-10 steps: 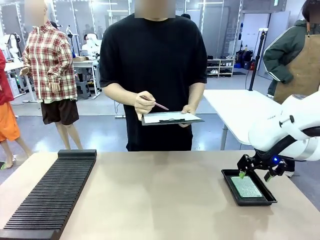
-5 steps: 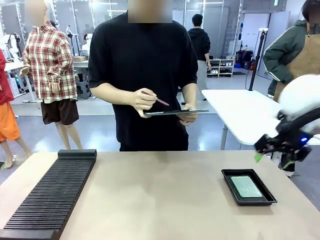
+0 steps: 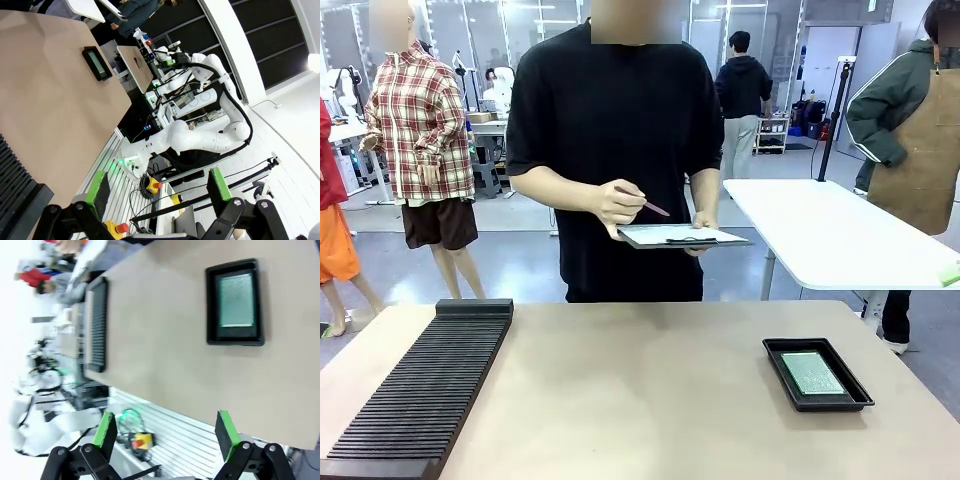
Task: Inspect the PCB.
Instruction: Place the Blank PCB in the ESD tray.
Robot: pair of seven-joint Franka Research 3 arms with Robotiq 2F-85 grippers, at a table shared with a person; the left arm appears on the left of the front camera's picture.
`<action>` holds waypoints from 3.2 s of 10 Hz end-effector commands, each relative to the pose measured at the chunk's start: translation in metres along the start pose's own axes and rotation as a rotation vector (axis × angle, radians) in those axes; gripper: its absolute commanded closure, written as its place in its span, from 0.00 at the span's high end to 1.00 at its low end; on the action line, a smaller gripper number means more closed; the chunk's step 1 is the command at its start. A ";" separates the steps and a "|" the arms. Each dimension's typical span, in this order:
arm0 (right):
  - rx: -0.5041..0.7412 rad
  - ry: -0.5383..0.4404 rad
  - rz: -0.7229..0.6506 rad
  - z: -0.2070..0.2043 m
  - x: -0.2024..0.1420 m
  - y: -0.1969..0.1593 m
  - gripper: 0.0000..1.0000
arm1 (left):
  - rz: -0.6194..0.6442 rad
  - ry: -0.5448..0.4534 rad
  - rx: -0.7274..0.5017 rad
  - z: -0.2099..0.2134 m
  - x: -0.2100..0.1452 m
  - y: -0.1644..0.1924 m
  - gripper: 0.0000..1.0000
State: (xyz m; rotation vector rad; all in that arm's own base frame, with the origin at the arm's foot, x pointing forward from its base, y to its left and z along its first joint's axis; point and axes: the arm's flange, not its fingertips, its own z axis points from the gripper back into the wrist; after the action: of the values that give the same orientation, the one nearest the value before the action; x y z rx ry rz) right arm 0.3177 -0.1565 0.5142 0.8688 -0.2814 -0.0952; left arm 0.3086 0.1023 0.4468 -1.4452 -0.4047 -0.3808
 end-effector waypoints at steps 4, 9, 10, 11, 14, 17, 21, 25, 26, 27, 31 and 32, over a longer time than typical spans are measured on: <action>0.312 -0.024 -0.004 0.000 -0.009 -0.027 1.00 | 0.010 0.007 -0.013 0.001 0.004 -0.004 1.00; 0.295 -0.012 -0.017 0.005 -0.014 -0.028 1.00 | 0.010 0.007 -0.013 0.001 0.004 -0.004 1.00; 0.295 -0.012 -0.017 0.005 -0.014 -0.028 1.00 | 0.010 0.007 -0.013 0.001 0.004 -0.004 1.00; 0.295 -0.012 -0.017 0.005 -0.014 -0.028 1.00 | 0.010 0.007 -0.013 0.001 0.004 -0.004 1.00; 0.295 -0.012 -0.017 0.005 -0.014 -0.028 1.00 | 0.010 0.007 -0.013 0.001 0.004 -0.004 1.00; 0.295 -0.012 -0.017 0.005 -0.014 -0.028 1.00 | 0.010 0.007 -0.013 0.001 0.004 -0.004 1.00; 0.295 -0.012 -0.017 0.005 -0.014 -0.028 1.00 | 0.010 0.007 -0.013 0.001 0.004 -0.004 1.00; 0.295 -0.012 -0.017 0.005 -0.014 -0.028 1.00 | 0.010 0.007 -0.013 0.001 0.004 -0.004 1.00; 0.295 -0.012 -0.017 0.005 -0.014 -0.028 1.00 | 0.010 0.007 -0.013 0.001 0.004 -0.004 1.00; 0.295 -0.012 -0.017 0.005 -0.014 -0.028 1.00 | 0.010 0.007 -0.013 0.001 0.004 -0.004 1.00; 0.295 -0.012 -0.017 0.005 -0.014 -0.028 1.00 | 0.010 0.007 -0.013 0.001 0.004 -0.004 1.00; 0.295 -0.012 -0.017 0.005 -0.014 -0.028 1.00 | 0.010 0.007 -0.013 0.001 0.004 -0.004 1.00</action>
State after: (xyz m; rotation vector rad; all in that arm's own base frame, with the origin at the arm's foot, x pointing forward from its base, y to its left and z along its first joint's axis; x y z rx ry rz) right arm 0.3023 -0.1733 0.4928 1.1546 -0.2894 -0.0951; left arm 0.3086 0.1023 0.4469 -1.4452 -0.4046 -0.3809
